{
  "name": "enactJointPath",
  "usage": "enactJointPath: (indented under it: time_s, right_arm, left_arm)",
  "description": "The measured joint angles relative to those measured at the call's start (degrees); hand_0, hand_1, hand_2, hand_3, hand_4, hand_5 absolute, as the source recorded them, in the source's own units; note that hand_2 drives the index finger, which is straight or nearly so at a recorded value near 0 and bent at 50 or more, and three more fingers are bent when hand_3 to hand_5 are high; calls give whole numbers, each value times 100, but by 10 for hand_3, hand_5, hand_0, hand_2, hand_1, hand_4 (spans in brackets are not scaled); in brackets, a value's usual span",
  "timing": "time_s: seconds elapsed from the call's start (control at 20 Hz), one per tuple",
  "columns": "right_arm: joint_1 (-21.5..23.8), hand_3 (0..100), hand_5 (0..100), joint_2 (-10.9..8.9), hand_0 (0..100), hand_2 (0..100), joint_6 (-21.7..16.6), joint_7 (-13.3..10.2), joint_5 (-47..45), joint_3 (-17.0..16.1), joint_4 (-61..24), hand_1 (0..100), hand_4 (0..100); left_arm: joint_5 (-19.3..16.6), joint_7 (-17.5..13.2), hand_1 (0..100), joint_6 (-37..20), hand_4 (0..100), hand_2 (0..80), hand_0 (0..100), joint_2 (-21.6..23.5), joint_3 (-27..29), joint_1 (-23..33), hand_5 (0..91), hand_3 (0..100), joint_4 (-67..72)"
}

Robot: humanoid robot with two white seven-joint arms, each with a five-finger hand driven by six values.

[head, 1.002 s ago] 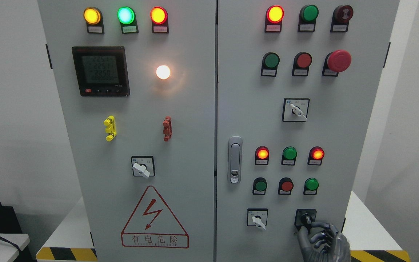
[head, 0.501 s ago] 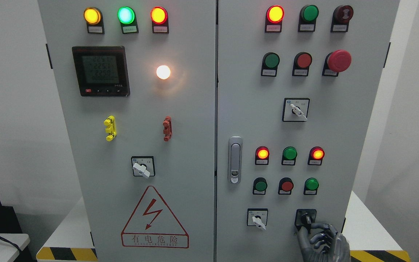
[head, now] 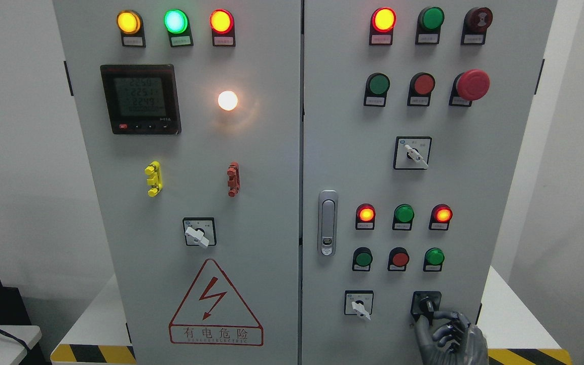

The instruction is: Trip black knob to open circuit

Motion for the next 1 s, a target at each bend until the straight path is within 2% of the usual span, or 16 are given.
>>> enactJointPath:
  time_s: [1.0]
  right_arm:
    - [-7,887,967,7,519,559,0,1,-36,0,9,731,922]
  left_arm:
    - [0,0,389,0,0,0,120,1,0,0,0,0,0]
